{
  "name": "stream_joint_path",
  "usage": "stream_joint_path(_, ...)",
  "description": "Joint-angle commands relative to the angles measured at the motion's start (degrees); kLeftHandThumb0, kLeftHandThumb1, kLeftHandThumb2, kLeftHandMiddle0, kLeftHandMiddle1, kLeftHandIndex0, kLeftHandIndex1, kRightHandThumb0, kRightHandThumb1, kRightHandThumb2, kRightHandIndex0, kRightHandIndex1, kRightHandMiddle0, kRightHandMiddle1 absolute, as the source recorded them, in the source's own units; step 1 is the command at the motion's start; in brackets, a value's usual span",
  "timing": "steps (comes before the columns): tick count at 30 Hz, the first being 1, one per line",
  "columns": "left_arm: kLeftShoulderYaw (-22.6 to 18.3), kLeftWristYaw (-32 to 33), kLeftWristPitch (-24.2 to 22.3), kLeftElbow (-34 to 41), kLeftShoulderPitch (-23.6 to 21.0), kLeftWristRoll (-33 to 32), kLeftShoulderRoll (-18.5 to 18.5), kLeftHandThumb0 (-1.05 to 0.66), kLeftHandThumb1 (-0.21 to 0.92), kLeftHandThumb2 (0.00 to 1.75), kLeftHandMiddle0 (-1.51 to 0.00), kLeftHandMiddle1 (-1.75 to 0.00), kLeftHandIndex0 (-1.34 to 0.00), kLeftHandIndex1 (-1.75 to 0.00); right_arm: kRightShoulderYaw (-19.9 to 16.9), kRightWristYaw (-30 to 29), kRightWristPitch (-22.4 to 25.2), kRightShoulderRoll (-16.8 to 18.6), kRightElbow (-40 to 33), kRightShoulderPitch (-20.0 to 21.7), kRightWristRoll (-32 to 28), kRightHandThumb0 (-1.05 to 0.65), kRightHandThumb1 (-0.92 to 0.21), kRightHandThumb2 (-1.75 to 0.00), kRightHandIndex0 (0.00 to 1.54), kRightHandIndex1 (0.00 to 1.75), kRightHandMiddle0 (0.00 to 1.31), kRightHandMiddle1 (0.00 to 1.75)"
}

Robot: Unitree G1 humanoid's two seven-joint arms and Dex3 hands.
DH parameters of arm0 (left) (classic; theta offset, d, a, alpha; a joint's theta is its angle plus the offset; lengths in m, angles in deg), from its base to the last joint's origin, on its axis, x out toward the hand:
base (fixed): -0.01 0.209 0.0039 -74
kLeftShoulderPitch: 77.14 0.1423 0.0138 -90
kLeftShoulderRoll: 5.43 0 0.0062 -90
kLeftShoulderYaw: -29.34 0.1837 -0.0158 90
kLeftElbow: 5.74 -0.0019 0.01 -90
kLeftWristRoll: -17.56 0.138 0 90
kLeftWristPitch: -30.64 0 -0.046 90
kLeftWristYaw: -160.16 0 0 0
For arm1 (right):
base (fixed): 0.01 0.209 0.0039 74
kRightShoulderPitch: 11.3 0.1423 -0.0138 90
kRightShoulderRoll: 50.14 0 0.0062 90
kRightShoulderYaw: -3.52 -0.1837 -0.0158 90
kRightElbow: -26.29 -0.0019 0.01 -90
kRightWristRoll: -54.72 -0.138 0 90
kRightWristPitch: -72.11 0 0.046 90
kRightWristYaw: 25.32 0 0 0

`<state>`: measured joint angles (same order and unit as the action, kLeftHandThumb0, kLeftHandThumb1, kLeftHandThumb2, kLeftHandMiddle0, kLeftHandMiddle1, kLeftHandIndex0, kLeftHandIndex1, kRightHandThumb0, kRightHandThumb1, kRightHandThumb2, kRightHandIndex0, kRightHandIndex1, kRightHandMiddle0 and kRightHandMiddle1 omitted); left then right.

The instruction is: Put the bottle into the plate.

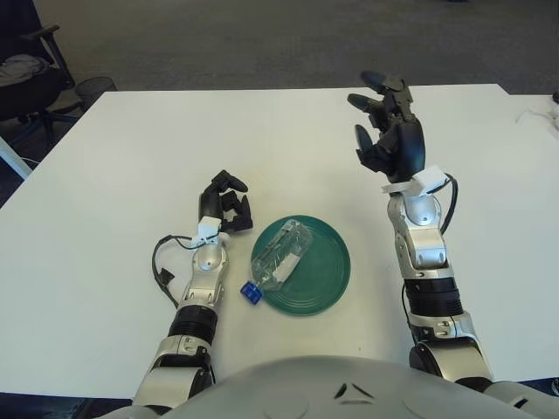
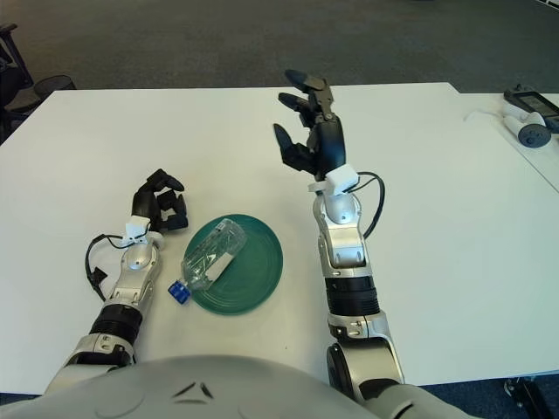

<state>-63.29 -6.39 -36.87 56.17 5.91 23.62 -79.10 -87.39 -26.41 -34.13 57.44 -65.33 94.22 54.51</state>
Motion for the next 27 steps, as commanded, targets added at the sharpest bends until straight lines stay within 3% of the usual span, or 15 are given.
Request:
stream_joint_path(1, 0.21, 0.42, -3.49, -1.09, 2.45, 1.28, -0.54, -0.59, 0.05, 1.64, -1.31, -1.75, -0.83, -1.75, -0.49, -1.98, -2.71, 2.19, 2.36, -1.31, -0.58, -0.43, -0.68, -0.86, 0.26, 1.15, 0.0, 1.25)
stream_joint_path(6, 0.41, 0.33, -4.27, -0.07, 3.01, 1.21, -0.62, -0.6, 0.05, 1.65, -1.31, -1.75, -0.84, -1.75, -0.62, -4.99, -5.1, 4.64, 4.65, -6.32, 0.0, -0.39, -0.66, -0.94, 0.27, 1.26, 0.0, 1.37)
stream_joint_path(12, 0.37, -0.15, -4.67, 0.97, 3.47, 0.58, -0.45, -0.59, 0.05, 1.64, -1.31, -1.75, -0.83, -1.75, -0.82, -7.71, -3.83, 6.55, 4.98, -8.42, 0.2, -0.35, -0.64, -1.0, 0.28, 1.32, 0.0, 1.5)
stream_joint_path(13, 0.37, -0.19, -4.73, 1.14, 3.57, 0.55, -0.46, -0.59, 0.05, 1.64, -1.31, -1.75, -0.83, -1.75, -0.7, -7.94, -3.72, 6.64, 4.94, -8.61, 0.24, -0.35, -0.74, -0.83, 0.28, 1.32, 0.07, 1.59)
stream_joint_path(15, 0.37, -0.3, -5.01, 1.58, 3.75, 0.5, -0.5, -0.59, 0.05, 1.64, -1.31, -1.75, -0.83, -1.75, -0.44, -8.31, -3.53, 6.7, 4.74, -8.89, 0.29, -0.35, -0.85, -0.65, 0.29, 1.32, 0.14, 1.68)
stream_joint_path(20, 0.4, -0.3, -5.92, 2.48, 4.12, 0.56, -0.49, -0.59, 0.05, 1.64, -1.31, -1.75, -0.83, -1.75, 0.08, -8.81, -3.37, 6.57, 4.19, -9.29, 0.32, -0.34, -0.91, -0.54, 0.29, 1.33, 0.18, 1.74)
stream_joint_path(27, 0.66, -0.03, -6.12, 2.78, 4.35, 1.16, -0.71, -0.59, 0.06, 1.64, -1.3, -1.75, -0.83, -1.75, 0.47, -9.1, -3.31, 6.5, 3.79, -9.64, 0.34, -0.34, -0.92, -0.52, 0.29, 1.33, 0.19, 1.75)
